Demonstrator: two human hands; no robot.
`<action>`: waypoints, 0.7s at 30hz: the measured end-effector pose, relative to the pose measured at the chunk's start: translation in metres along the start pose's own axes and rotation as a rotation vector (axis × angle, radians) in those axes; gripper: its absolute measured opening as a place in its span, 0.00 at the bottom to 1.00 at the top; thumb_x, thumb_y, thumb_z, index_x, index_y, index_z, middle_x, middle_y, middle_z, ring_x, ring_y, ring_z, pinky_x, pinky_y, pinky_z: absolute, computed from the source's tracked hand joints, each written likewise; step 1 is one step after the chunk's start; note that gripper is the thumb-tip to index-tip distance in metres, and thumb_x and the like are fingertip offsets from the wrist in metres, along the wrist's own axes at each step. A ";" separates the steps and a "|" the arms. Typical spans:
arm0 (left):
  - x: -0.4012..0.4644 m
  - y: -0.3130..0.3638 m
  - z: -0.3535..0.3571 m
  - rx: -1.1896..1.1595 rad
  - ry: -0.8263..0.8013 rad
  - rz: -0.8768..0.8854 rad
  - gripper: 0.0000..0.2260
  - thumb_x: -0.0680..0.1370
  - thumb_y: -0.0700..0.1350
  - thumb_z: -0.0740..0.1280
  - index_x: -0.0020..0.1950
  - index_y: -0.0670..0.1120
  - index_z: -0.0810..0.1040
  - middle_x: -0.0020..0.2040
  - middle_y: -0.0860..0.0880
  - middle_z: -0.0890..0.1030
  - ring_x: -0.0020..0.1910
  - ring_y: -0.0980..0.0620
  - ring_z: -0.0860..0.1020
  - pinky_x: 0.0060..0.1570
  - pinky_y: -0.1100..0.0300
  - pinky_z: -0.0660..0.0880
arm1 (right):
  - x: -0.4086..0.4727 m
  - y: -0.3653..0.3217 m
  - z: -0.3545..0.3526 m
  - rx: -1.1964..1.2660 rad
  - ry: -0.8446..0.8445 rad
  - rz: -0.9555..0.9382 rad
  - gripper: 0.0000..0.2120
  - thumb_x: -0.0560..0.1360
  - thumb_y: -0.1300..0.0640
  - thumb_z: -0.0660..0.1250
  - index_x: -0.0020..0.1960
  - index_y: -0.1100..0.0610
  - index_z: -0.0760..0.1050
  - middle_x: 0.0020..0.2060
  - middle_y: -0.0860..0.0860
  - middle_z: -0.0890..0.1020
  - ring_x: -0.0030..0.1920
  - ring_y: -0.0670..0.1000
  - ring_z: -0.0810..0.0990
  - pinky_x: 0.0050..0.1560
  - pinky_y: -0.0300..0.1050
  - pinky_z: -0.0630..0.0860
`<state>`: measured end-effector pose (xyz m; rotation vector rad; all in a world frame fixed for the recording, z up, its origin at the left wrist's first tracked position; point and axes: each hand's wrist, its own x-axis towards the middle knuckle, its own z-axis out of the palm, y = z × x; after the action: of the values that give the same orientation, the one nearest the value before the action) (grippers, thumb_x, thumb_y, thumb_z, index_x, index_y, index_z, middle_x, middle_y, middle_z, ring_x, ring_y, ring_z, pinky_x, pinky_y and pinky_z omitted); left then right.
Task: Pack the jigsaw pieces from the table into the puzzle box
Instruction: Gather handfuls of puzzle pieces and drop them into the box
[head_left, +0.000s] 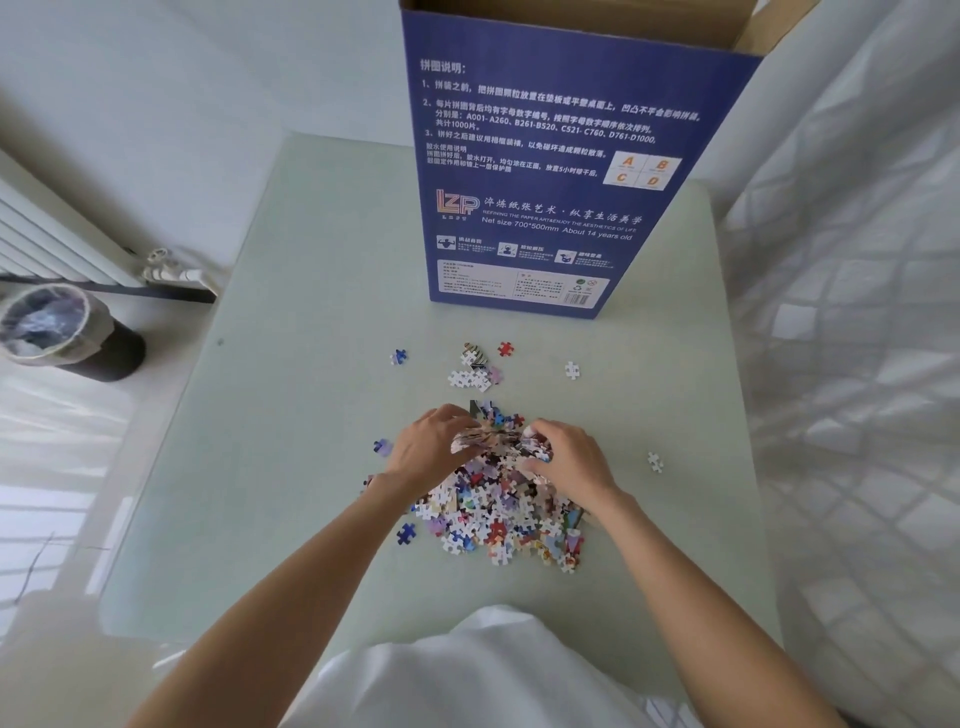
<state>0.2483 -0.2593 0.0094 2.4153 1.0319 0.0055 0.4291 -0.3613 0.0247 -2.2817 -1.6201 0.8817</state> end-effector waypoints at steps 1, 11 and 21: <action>0.002 0.001 0.000 -0.011 0.016 -0.001 0.19 0.76 0.58 0.64 0.63 0.52 0.75 0.62 0.53 0.76 0.55 0.54 0.77 0.48 0.63 0.74 | 0.000 0.001 -0.001 0.001 0.020 0.004 0.15 0.71 0.53 0.71 0.57 0.53 0.74 0.55 0.49 0.79 0.50 0.48 0.78 0.49 0.41 0.74; 0.011 0.005 -0.002 -0.050 0.006 -0.115 0.20 0.74 0.64 0.62 0.59 0.55 0.75 0.51 0.53 0.82 0.45 0.54 0.80 0.41 0.58 0.79 | -0.001 -0.003 0.001 -0.147 0.004 -0.031 0.17 0.74 0.56 0.68 0.62 0.56 0.69 0.46 0.49 0.80 0.30 0.41 0.69 0.32 0.34 0.67; 0.002 0.009 -0.011 -0.215 0.085 -0.249 0.13 0.75 0.55 0.67 0.52 0.48 0.79 0.45 0.51 0.83 0.38 0.54 0.78 0.36 0.64 0.72 | -0.011 -0.005 -0.021 0.048 0.183 -0.007 0.16 0.74 0.55 0.68 0.60 0.55 0.74 0.35 0.46 0.79 0.22 0.38 0.65 0.28 0.28 0.60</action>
<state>0.2530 -0.2582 0.0227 2.0973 1.2955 0.1271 0.4348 -0.3665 0.0475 -2.2494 -1.5107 0.6797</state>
